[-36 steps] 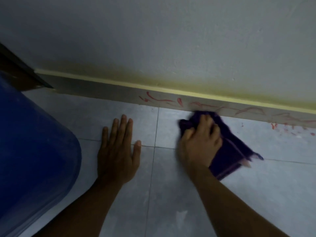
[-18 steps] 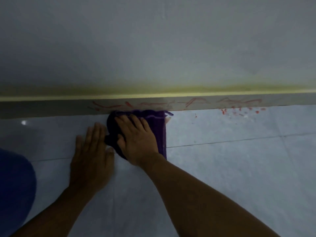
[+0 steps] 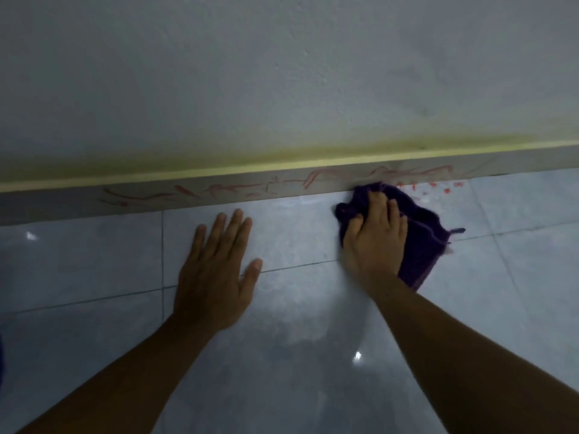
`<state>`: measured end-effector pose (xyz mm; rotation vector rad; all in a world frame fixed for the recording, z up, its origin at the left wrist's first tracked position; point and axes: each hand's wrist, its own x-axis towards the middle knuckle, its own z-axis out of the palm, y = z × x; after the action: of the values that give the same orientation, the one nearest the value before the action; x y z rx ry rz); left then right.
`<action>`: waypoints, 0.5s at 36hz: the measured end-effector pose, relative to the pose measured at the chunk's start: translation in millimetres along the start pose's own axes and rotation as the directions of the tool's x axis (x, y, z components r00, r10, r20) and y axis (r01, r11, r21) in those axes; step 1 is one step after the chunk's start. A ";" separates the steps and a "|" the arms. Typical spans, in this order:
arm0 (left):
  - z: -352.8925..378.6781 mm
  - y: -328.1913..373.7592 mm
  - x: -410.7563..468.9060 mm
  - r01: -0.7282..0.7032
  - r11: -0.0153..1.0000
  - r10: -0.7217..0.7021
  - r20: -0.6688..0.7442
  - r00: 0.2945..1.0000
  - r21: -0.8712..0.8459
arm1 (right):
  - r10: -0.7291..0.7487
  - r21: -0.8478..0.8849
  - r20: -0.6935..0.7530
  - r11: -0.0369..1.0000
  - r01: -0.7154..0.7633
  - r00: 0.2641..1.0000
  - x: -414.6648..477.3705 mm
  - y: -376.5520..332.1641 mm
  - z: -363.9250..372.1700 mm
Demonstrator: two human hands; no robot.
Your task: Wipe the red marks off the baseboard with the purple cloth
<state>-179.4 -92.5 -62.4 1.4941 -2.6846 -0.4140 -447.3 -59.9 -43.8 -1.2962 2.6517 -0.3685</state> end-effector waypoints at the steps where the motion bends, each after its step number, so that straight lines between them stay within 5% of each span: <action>1: 0.4 0.4 0.2 0.003 1.000 -0.003 0.003 1.000 0.004 | 0.009 0.003 -0.006 1.000 -0.009 1.000 -7.5 -12.9 3.8; 6: -0.4 6.5 2.5 0.033 0.999 -0.034 0.027 0.999 0.036 | -0.240 0.016 0.116 0.971 0.240 0.964 -45.3 -60.7 21.3; 12: -5.2 55.8 36.4 -0.073 0.992 0.072 -0.016 0.997 -0.102 | -0.430 -0.001 0.178 0.900 0.437 0.885 -18.5 -13.7 8.6; 18: 9.3 97.2 67.7 -0.125 0.961 0.130 0.001 0.992 -0.248 | -0.448 0.014 0.189 0.891 0.454 0.874 -3.9 1.6 -2.1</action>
<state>-297.6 -98.8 -53.2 1.2477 -2.6050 -0.7257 -446.7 -55.4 -42.1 -1.8611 2.1889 -0.2455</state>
